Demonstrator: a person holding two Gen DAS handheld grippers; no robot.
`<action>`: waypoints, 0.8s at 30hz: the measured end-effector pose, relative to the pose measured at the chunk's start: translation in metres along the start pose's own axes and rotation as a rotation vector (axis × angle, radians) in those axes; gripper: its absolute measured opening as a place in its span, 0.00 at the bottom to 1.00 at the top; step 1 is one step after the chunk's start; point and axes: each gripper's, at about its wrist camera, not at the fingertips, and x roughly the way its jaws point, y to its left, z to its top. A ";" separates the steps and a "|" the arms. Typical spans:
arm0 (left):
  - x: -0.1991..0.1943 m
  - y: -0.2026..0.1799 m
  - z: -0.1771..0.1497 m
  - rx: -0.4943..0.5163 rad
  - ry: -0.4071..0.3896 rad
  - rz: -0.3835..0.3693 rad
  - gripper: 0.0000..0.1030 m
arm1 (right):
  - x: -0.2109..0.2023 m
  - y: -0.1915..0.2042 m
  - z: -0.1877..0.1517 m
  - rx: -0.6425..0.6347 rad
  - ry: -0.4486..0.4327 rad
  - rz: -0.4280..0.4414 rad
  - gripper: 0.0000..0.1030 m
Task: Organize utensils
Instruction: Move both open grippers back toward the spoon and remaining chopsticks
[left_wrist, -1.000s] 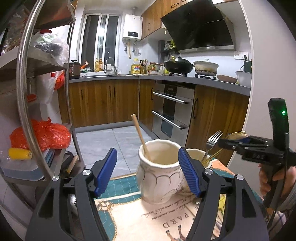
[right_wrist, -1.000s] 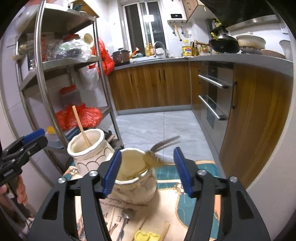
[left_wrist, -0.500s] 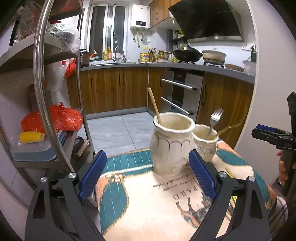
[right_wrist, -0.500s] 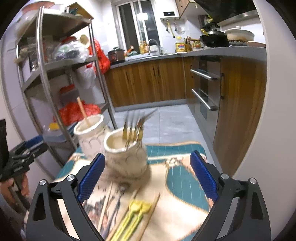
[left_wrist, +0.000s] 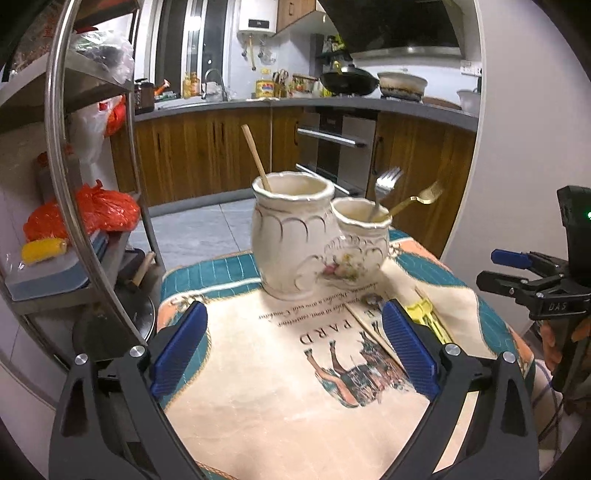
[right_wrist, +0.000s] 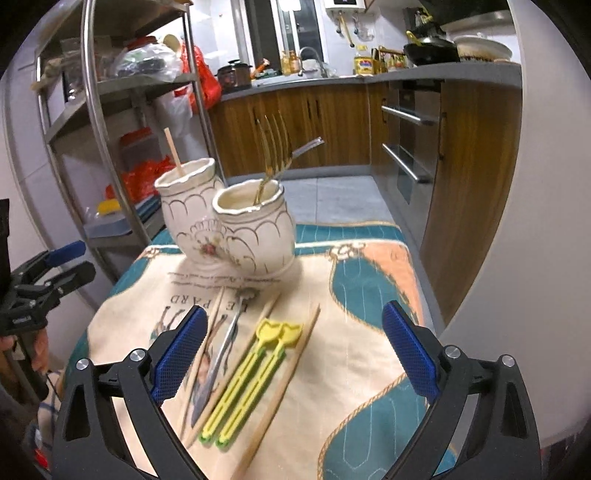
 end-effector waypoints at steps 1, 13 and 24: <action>0.001 -0.002 -0.001 0.004 0.006 0.000 0.91 | 0.000 -0.001 -0.001 0.004 0.004 -0.002 0.92; 0.012 -0.021 -0.006 0.020 0.049 -0.003 0.91 | 0.008 -0.015 -0.019 0.035 0.071 -0.028 0.93; 0.033 -0.038 -0.017 0.035 0.103 0.003 0.92 | 0.028 -0.013 -0.035 0.031 0.166 -0.045 0.93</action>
